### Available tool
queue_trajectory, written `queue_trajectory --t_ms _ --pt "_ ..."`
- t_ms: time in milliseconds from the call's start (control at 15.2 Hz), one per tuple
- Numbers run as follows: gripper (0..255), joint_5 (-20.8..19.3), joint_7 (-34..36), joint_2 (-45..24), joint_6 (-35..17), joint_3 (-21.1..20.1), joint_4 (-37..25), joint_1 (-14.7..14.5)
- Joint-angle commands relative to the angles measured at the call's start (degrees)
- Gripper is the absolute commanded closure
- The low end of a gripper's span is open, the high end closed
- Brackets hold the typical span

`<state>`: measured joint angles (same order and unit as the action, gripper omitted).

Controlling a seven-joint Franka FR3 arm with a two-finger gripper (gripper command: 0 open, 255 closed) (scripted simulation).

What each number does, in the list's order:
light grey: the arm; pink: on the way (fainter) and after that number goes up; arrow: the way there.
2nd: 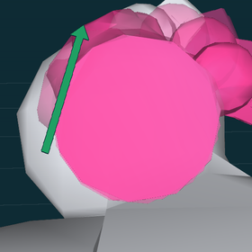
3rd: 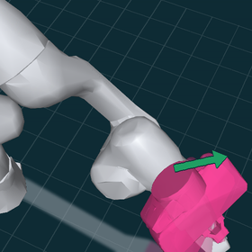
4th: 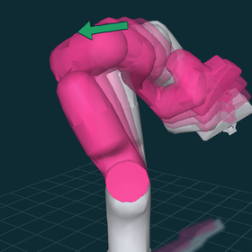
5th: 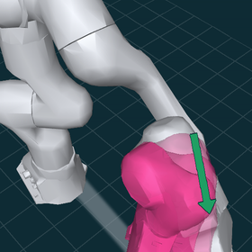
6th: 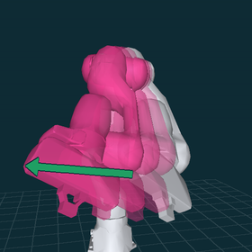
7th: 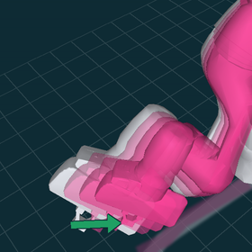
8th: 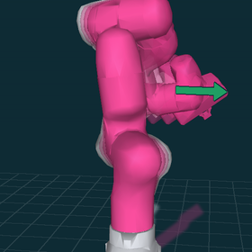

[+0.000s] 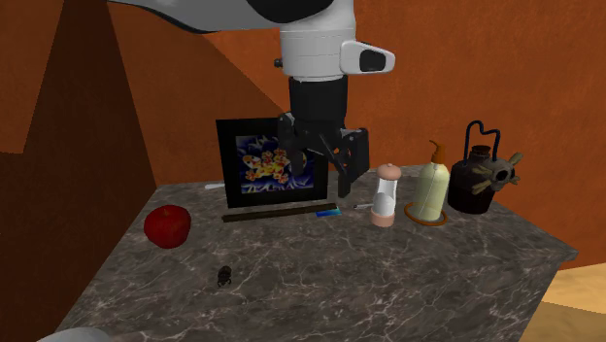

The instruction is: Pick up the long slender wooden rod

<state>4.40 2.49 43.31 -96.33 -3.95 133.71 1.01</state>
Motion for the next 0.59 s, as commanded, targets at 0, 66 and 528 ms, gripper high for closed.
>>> queue_trajectory --t_ms 0,66,528 --pt "0 0.00 0.00 0.00 0.00 0.00 0.00 0.00" --pt "0 0.69 2.14 -0.42 -1.05 -1.37 0.69 -0.05" --pt "0 4.95 17.06 -6.43 -8.92 -11.20 2.87 -0.02"
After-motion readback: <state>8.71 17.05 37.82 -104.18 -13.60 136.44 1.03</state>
